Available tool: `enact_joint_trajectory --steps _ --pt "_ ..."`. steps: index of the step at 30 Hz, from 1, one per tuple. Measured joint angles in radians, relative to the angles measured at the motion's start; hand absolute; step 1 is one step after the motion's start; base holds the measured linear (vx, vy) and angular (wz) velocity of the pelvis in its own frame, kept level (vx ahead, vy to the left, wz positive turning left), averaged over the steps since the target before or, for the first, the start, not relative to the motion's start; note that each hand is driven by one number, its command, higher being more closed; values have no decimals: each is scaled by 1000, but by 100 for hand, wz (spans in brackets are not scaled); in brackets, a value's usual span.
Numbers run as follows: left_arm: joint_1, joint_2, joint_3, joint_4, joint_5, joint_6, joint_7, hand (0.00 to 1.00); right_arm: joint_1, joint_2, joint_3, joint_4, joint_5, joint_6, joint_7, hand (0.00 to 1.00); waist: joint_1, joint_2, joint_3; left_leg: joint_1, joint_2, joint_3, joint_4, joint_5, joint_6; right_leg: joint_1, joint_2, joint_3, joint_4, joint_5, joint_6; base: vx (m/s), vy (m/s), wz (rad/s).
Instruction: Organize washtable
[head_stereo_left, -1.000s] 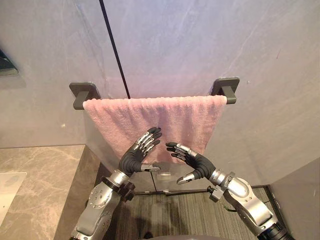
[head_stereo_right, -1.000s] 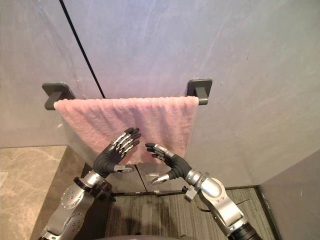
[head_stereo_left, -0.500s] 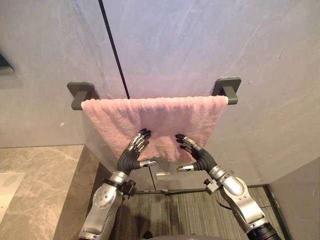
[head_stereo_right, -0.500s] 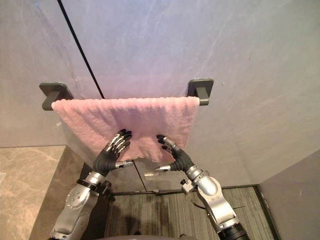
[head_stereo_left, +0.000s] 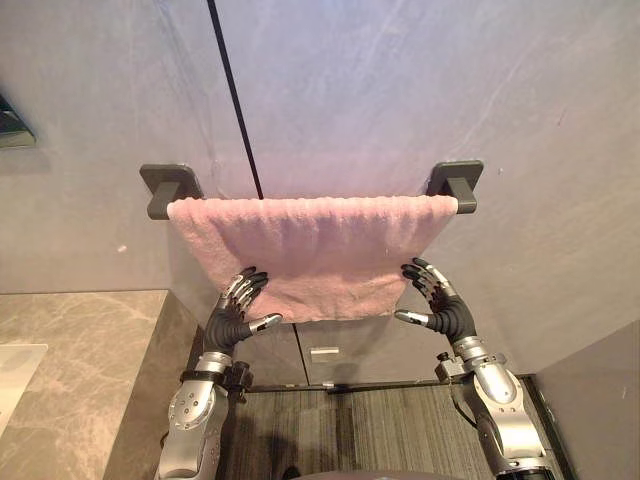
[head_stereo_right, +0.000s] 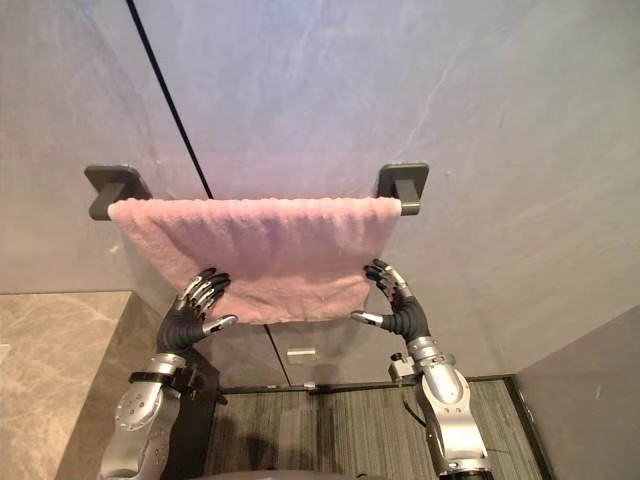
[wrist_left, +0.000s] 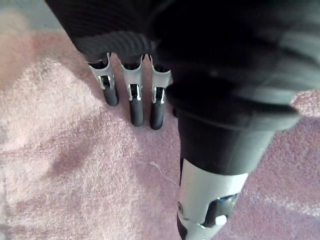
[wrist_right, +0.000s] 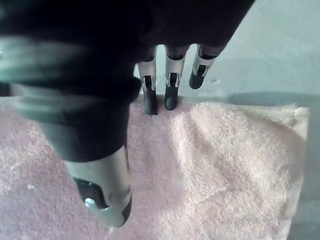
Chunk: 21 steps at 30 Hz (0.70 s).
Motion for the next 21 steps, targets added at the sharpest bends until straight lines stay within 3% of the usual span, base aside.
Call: enact_joint_trajectory --steps 9,21 --pt "79 -80 100 -5 -4 0 12 0 60 53 -113 -47 0 -1 -14 0 0 1 -7 2 1 0 0 -1 0 2 0 1 1 0 0 0 0 0" --pt "185 -113 104 -25 -9 1 -1 0 198 75 -165 -110 -22 -3 -38 0 1 3 -6 9 5 0 0 -1 0 2 -5 1 29 -16 3 0 0 0"
